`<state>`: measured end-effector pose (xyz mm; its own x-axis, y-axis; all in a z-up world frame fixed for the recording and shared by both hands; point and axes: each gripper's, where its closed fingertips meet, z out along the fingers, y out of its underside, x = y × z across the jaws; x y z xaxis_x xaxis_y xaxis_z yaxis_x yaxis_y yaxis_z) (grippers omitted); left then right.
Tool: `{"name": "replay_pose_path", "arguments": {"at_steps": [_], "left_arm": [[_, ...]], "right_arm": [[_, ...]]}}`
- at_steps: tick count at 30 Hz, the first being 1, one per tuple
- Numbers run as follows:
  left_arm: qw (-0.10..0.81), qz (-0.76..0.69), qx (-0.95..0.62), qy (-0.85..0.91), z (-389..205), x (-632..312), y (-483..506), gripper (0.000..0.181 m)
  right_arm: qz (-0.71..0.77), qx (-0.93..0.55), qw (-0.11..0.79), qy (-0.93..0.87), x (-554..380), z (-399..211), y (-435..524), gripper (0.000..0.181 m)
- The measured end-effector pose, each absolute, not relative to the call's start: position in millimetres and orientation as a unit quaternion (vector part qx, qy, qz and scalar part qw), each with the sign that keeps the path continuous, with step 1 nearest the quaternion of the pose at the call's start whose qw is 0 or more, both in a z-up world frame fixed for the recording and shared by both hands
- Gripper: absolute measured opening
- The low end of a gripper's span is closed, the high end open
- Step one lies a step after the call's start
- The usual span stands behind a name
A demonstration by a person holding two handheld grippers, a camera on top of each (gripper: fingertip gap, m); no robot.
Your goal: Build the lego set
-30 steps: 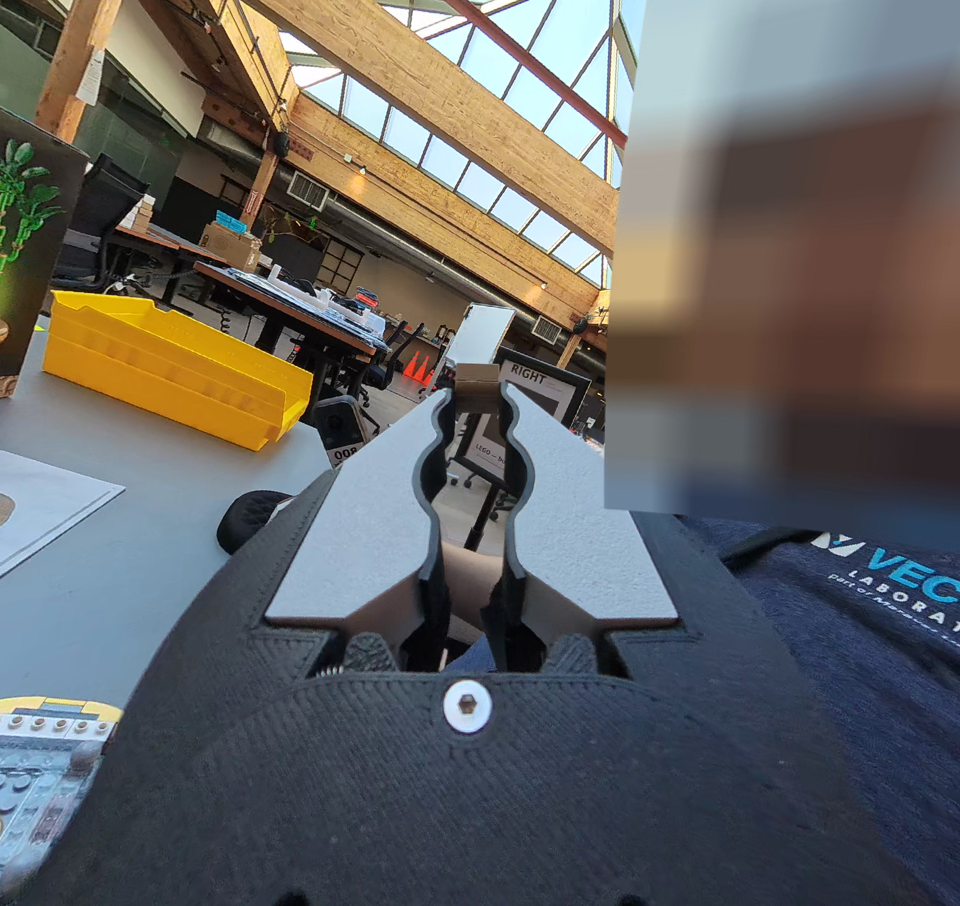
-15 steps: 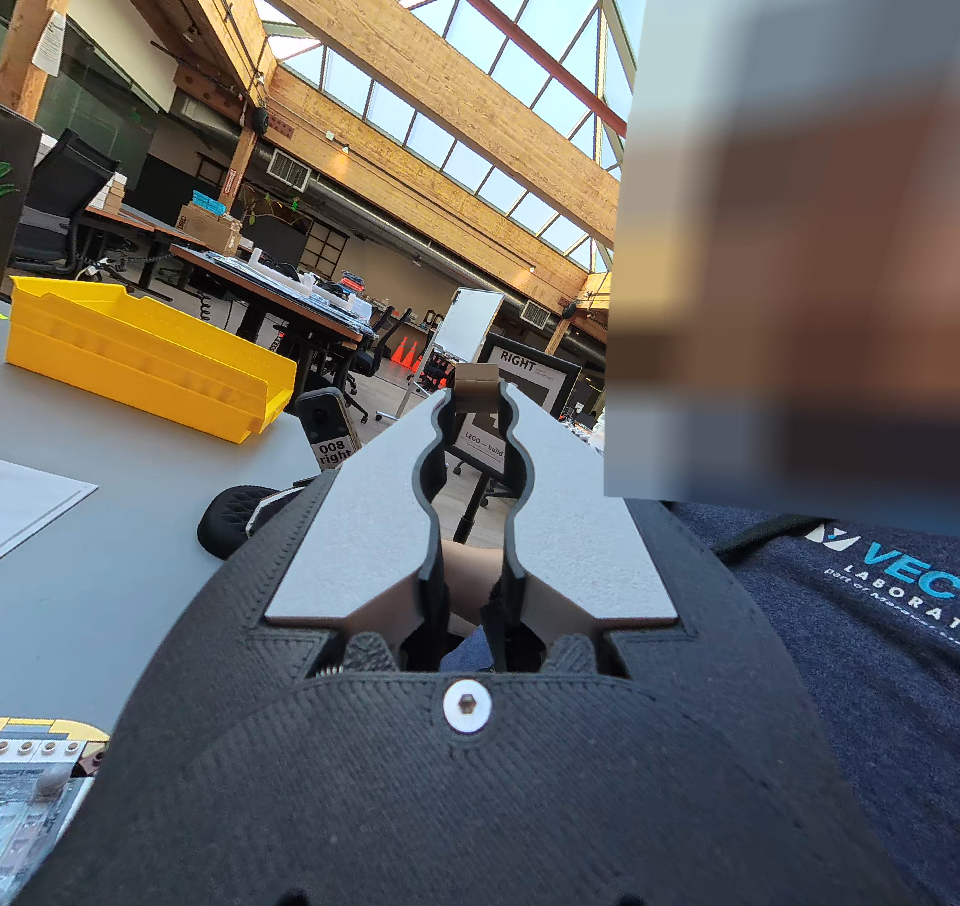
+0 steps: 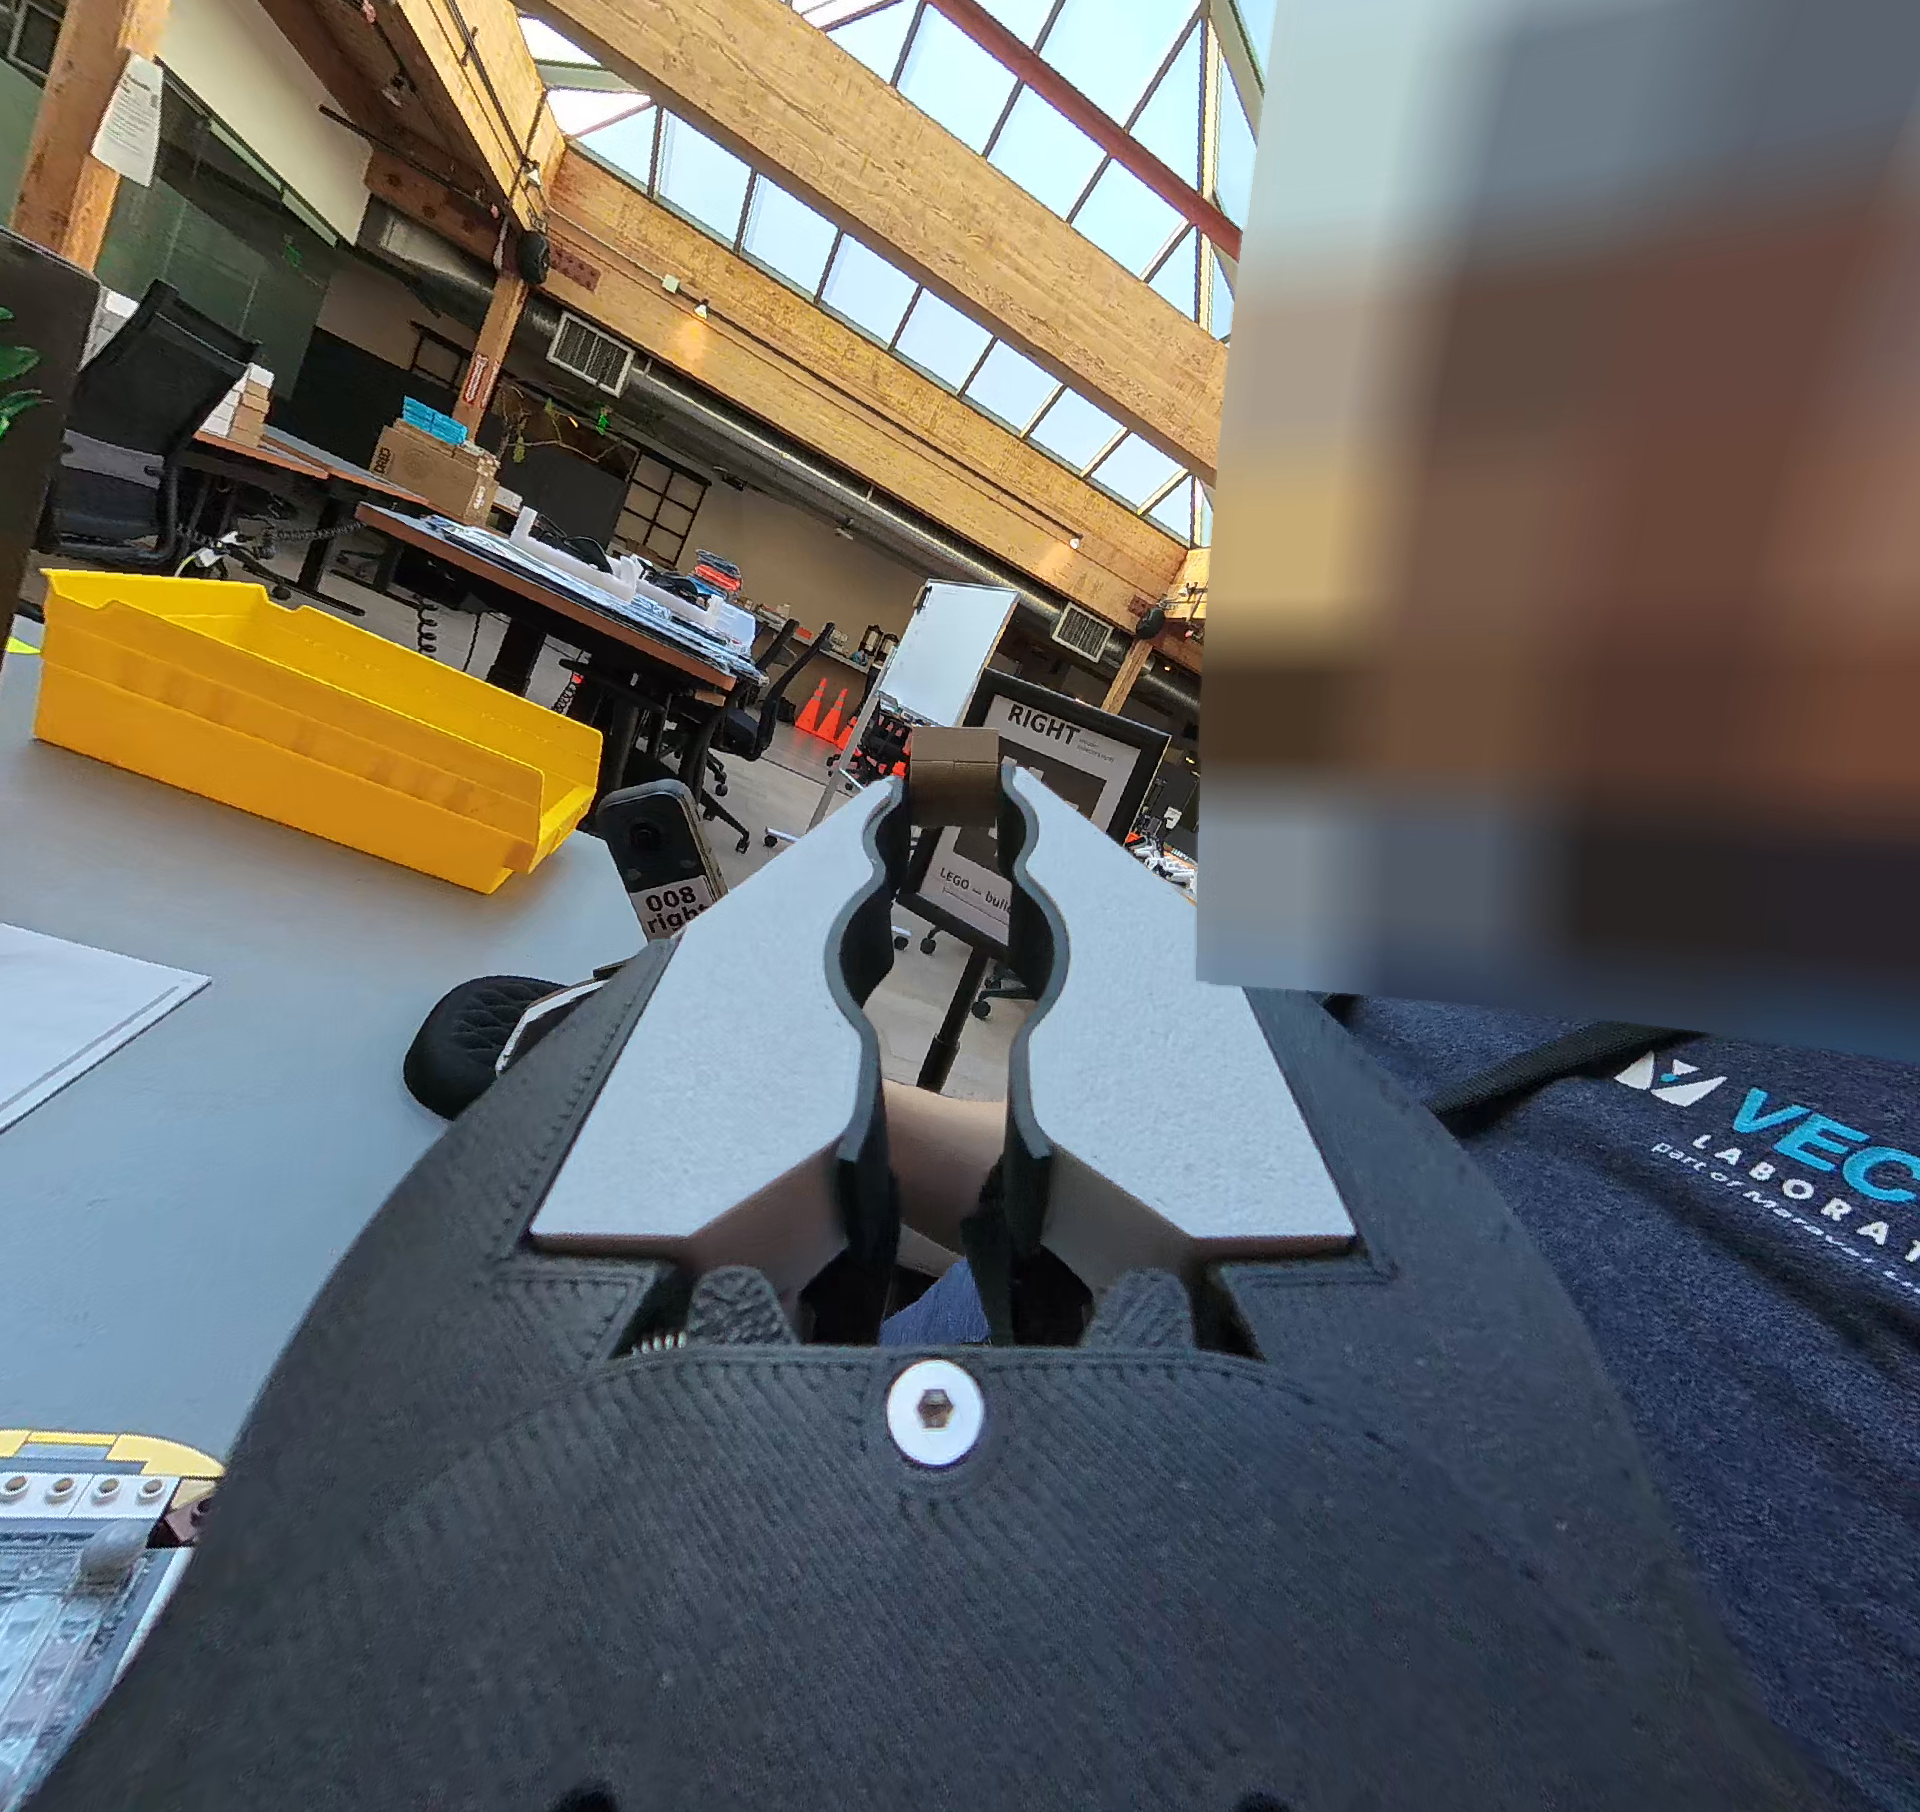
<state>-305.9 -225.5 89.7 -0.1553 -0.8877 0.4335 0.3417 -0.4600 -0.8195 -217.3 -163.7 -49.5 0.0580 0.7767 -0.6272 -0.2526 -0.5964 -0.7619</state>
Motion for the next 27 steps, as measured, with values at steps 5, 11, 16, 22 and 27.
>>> {"name": "replay_pose_path", "arguments": {"at_steps": [5, 11, 16, 22, 27], "left_arm": [[0.441, -0.706, -0.479, 0.279, 92, -309, -224, 0.014], [0.436, -0.734, -0.455, 0.253, 99, -319, -220, 0.014], [0.436, -0.732, -0.458, 0.255, 97, -319, -221, 0.014], [0.436, -0.732, -0.458, 0.254, 97, -319, -221, 0.014], [0.436, -0.726, -0.464, 0.260, 95, -315, -220, 0.014]], "right_arm": [[0.653, -0.610, 0.396, -0.212, -217, -49, -163, 0.026], [0.653, -0.610, 0.396, -0.211, -217, -49, -163, 0.026], [0.653, -0.610, 0.395, -0.211, -217, -49, -163, 0.027], [0.653, -0.610, 0.396, -0.212, -217, -49, -163, 0.026], [0.653, -0.610, 0.396, -0.211, -217, -49, -163, 0.026]]}}
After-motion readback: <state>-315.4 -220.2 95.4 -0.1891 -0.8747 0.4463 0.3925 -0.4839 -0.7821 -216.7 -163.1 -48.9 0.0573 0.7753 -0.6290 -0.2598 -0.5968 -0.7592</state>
